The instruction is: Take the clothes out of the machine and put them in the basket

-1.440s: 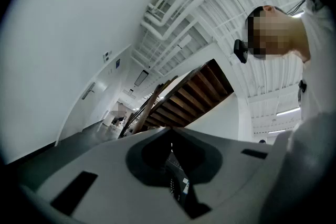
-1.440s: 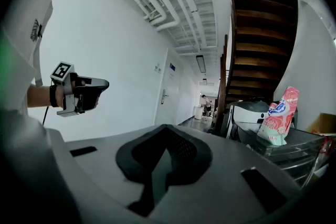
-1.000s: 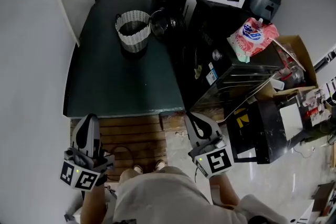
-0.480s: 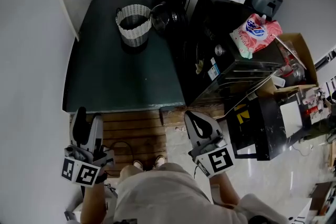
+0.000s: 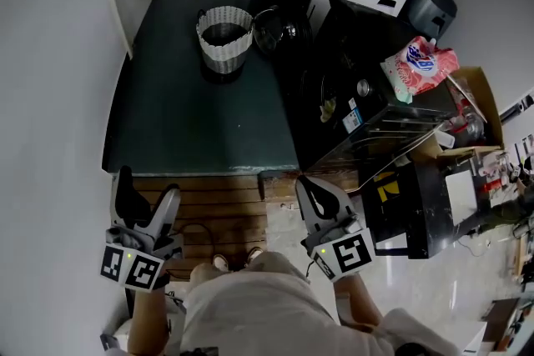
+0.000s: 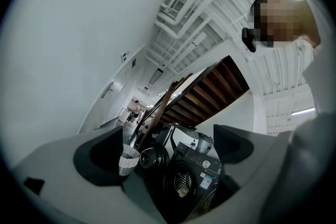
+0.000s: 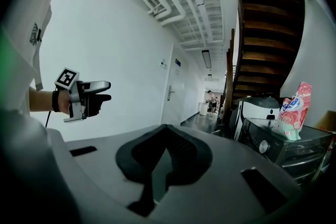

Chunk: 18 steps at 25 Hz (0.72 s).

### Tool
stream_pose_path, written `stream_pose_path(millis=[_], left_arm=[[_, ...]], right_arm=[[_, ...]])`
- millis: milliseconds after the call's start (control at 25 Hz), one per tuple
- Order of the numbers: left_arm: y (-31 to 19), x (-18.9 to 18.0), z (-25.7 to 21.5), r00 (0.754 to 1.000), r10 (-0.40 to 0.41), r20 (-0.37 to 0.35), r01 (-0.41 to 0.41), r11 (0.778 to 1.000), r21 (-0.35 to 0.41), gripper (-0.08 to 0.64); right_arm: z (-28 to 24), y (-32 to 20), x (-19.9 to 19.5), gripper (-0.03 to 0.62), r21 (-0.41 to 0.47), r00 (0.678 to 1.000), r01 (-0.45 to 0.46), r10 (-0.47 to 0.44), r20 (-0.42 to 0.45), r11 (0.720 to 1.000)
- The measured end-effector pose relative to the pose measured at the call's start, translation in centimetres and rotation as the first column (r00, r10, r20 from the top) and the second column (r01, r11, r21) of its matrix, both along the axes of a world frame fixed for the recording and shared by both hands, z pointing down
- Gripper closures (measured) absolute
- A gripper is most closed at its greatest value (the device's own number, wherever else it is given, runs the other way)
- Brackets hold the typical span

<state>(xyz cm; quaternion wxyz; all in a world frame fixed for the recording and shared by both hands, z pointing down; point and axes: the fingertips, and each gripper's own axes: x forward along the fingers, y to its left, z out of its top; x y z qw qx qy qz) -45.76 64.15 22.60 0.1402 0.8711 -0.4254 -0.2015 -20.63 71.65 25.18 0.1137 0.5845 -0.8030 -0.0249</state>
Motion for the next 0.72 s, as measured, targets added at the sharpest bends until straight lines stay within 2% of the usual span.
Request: stream_pose_path(millis=[160, 400, 560, 720], left_arm=[[-1.3, -0.8, 1.8, 0.999, 0.035, 0.008, -0.035, 0.999, -0.033, 0.041], [-5.4, 1.2, 3.9, 0.996, 0.086, 0.038, -0.083, 0.994, -0.077, 0.043], [-10.7, 4.7, 5.9, 0.99, 0.137, 0.042, -0.132, 0.986, -0.1, 0.043], [-17.8, 9.9, 5.6, 0.976, 0.207, 0.073, -0.199, 0.975, -0.103, 0.043]], right_arm=[[1.4, -0.2, -1.1, 0.581, -0.032, 0.999, -0.033, 0.033, -0.003, 0.999], [3.6, -3.1, 0.4, 0.581, -0.084, 0.996, -0.082, 0.083, 0.018, 0.993], [5.5, -8.3, 2.6, 0.581, -0.095, 0.994, -0.101, 0.104, 0.018, 0.99], [6.0, -16.0, 6.2, 0.581, -0.097, 0.991, -0.12, 0.125, 0.042, 0.988]])
